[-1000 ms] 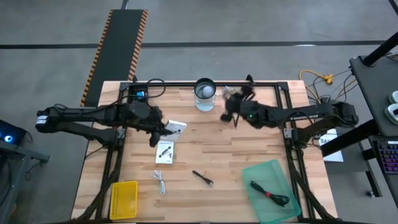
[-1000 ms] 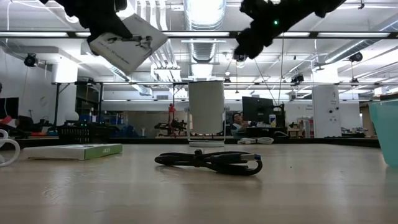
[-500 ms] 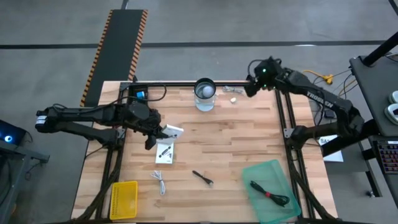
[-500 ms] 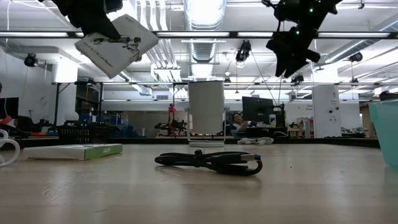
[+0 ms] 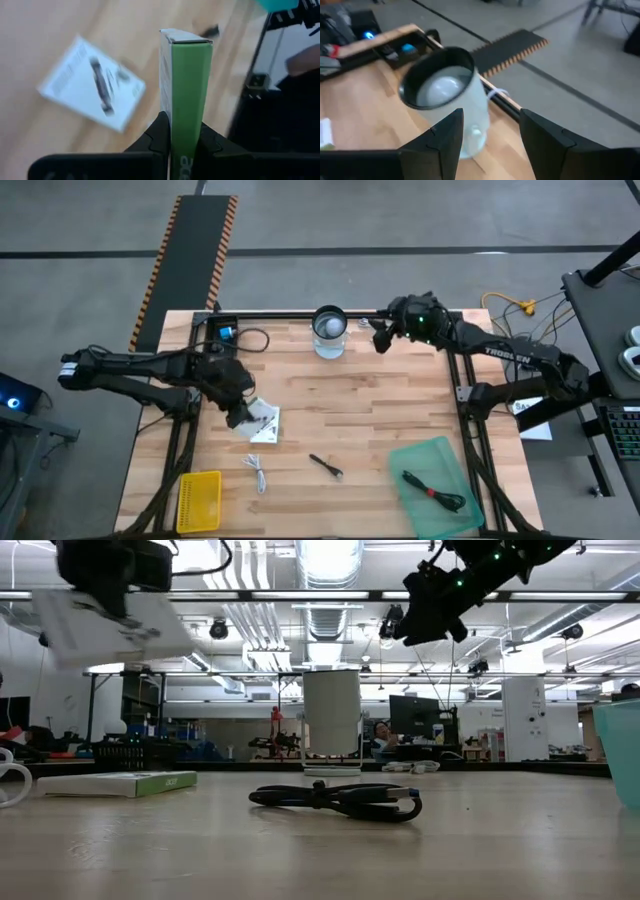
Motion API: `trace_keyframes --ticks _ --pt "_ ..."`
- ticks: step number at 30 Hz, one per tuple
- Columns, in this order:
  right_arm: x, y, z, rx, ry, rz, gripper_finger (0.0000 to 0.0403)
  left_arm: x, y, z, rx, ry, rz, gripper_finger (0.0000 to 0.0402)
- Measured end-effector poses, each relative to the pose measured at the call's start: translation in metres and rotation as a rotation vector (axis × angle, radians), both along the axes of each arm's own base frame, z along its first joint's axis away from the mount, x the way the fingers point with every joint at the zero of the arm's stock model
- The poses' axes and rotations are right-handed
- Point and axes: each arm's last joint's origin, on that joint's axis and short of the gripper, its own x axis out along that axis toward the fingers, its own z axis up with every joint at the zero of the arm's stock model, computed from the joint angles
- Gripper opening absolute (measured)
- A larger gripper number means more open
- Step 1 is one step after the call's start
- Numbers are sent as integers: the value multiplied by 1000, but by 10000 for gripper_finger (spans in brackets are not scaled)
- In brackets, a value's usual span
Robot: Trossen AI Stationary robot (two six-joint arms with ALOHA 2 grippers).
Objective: Pick and place items into bin
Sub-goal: Put the right white card reader box into the yellow bin
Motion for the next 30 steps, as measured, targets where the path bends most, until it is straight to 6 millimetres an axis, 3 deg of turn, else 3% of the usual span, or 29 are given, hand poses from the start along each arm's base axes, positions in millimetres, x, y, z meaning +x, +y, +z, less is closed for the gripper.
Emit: trace_keyframes --ticks 13,23,30 --pt "16 38 -23 -90 -13 188 176 3 -54 -17 -360 422 149 21" --pt "19 49 -25 -129 15 252 168 -9 -96 -26 -481 749 370 20" --pt "18 49 -30 -123 31 252 167 -13 -125 -6 -507 855 425 20"
